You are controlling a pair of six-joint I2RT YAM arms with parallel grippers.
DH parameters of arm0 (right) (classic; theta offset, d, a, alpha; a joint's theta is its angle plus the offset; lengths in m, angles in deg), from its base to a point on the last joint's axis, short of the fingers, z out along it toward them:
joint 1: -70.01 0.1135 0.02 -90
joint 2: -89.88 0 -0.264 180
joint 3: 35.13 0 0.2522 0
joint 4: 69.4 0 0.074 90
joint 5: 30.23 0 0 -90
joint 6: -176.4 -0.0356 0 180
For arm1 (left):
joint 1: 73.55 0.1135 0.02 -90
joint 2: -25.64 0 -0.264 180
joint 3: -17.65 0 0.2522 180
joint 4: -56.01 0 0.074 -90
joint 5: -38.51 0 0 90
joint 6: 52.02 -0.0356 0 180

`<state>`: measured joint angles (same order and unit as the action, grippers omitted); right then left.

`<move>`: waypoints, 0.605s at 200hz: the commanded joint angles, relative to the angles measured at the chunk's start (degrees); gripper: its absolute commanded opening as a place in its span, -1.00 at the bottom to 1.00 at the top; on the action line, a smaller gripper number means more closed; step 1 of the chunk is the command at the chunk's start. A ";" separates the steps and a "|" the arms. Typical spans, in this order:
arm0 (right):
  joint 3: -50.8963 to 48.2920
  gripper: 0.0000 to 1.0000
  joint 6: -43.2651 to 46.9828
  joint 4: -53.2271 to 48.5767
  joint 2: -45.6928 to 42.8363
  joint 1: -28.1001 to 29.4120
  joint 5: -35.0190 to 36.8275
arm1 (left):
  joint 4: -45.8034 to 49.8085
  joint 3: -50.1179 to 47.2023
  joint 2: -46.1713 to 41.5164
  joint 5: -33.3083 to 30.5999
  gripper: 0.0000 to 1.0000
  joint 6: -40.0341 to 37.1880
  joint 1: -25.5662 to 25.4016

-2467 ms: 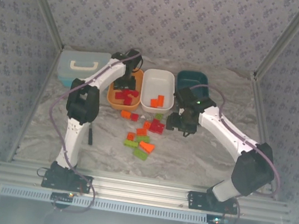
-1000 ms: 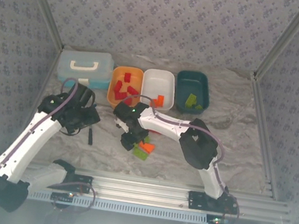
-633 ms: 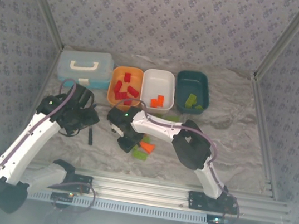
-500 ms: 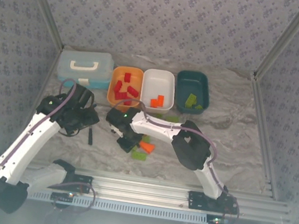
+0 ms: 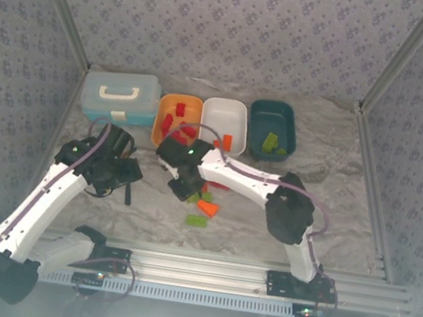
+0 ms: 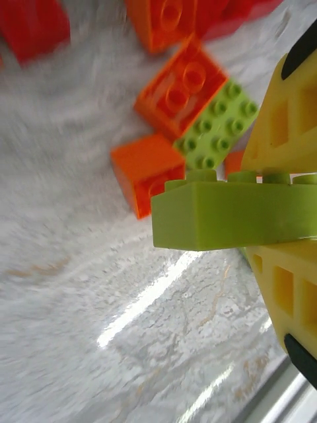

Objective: Sort the legos into containers by color

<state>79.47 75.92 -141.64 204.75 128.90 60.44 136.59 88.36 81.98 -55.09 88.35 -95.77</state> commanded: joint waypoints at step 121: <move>11.47 -0.43 -23.37 -2.41 5.68 -40.10 8.20 | -14.25 6.33 20.39 6.05 0.52 -10.73 -13.29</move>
<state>85.15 56.03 -141.01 206.47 90.32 68.83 124.29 90.57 100.58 -49.36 79.96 -107.26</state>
